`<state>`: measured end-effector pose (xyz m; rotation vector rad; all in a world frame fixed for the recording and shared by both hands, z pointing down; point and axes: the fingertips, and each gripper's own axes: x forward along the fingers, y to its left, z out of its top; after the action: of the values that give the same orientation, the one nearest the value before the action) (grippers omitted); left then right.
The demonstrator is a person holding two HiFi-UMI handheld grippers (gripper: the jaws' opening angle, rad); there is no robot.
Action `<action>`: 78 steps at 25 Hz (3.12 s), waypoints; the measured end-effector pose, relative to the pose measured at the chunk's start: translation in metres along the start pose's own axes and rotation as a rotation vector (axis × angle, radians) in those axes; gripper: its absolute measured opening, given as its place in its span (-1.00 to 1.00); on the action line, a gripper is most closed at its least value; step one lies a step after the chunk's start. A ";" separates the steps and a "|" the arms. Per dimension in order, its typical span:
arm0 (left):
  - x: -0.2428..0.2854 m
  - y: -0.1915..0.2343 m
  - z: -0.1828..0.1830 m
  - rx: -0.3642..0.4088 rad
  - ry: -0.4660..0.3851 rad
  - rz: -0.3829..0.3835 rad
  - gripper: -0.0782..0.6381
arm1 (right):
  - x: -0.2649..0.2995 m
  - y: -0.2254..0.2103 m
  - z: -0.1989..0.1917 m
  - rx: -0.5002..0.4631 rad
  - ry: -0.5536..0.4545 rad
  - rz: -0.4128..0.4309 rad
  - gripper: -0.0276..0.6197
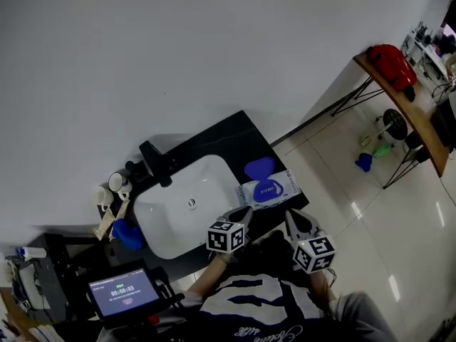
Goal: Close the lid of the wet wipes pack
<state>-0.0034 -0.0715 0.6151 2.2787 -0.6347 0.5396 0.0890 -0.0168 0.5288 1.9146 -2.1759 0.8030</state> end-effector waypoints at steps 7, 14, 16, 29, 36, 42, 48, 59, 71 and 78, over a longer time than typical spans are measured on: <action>0.032 0.020 -0.009 -0.062 0.104 0.078 -0.78 | 0.057 -0.042 0.024 -0.062 0.081 0.067 -0.92; 0.049 0.029 -0.022 -0.179 0.136 0.167 -0.78 | 0.119 -0.090 0.024 -0.183 0.219 0.190 -0.92; 0.050 0.029 -0.021 -0.194 0.130 0.183 -0.78 | 0.139 -0.099 0.023 -0.222 0.264 0.228 -0.92; 0.049 0.040 -0.020 -0.225 0.134 0.226 -0.78 | 0.200 -0.083 0.008 -0.286 0.440 0.391 -0.92; 0.048 0.039 -0.019 -0.241 0.129 0.218 -0.78 | 0.159 -0.060 -0.005 -0.268 0.441 0.478 -0.92; 0.049 0.039 -0.020 -0.240 0.125 0.218 -0.78 | 0.171 -0.090 -0.021 -0.308 0.466 0.273 -0.92; 0.051 0.040 -0.021 -0.243 0.120 0.207 -0.78 | 0.211 -0.093 -0.004 -0.240 0.452 0.313 -0.92; 0.052 0.039 -0.017 -0.238 0.091 0.183 -0.78 | 0.142 -0.036 -0.031 -0.312 0.477 0.579 -0.92; 0.046 0.034 -0.015 -0.192 0.050 0.170 -0.78 | 0.131 -0.026 -0.080 -0.589 0.607 0.437 -0.92; 0.014 0.026 0.006 -0.169 -0.024 0.150 -0.78 | 0.126 -0.020 -0.072 -0.553 0.626 0.371 -0.92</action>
<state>-0.0060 -0.0962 0.6318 2.0932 -0.8361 0.5106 0.0678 -0.0950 0.6504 0.8658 -2.0548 0.6331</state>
